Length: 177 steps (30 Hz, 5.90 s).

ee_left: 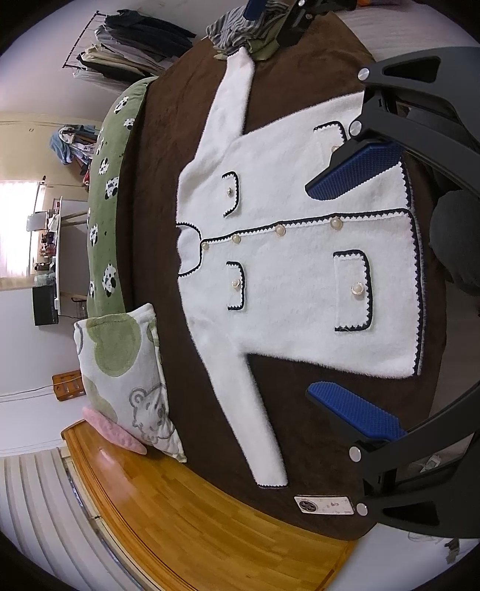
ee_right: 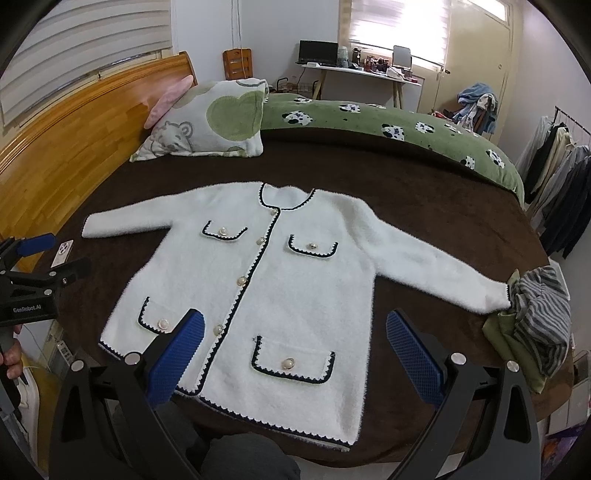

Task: Fold large clothes

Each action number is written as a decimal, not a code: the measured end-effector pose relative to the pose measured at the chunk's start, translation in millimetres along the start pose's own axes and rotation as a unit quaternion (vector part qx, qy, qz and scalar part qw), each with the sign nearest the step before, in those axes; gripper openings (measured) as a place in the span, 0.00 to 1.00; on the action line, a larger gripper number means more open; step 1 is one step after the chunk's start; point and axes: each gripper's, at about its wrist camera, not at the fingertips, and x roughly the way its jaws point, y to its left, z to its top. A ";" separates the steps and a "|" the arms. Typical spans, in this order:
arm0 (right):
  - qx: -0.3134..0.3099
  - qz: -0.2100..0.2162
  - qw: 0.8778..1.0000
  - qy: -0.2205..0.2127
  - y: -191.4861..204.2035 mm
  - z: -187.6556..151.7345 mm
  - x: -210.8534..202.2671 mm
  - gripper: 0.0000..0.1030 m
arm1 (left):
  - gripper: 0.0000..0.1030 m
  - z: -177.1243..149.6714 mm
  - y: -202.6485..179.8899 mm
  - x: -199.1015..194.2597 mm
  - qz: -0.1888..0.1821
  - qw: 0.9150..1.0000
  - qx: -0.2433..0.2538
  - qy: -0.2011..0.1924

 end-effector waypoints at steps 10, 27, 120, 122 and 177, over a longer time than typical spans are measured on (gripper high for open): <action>0.006 0.003 1.000 -0.001 0.2 -0.6 -4.7 0.95 | 0.94 -1.0 10.0 -6.5 0.001 1.000 -0.005 -0.007; 0.009 0.006 1.000 0.001 -0.7 -1.7 -3.4 0.95 | 0.94 -1.1 1.3 -7.6 0.010 1.000 -0.002 -0.003; -0.125 0.064 0.989 0.039 236.9 138.9 424.0 0.95 | 0.17 -19.9 444.2 322.7 0.006 0.914 -0.404 -0.046; -0.120 0.059 0.990 0.046 241.2 139.2 439.9 0.95 | 0.17 -10.8 441.9 313.6 0.002 0.920 -0.389 -0.055; 0.125 -0.100 0.986 0.055 -136.5 -5.4 334.7 0.95 | 0.19 86.1 -137.2 353.2 -0.162 0.979 0.120 0.010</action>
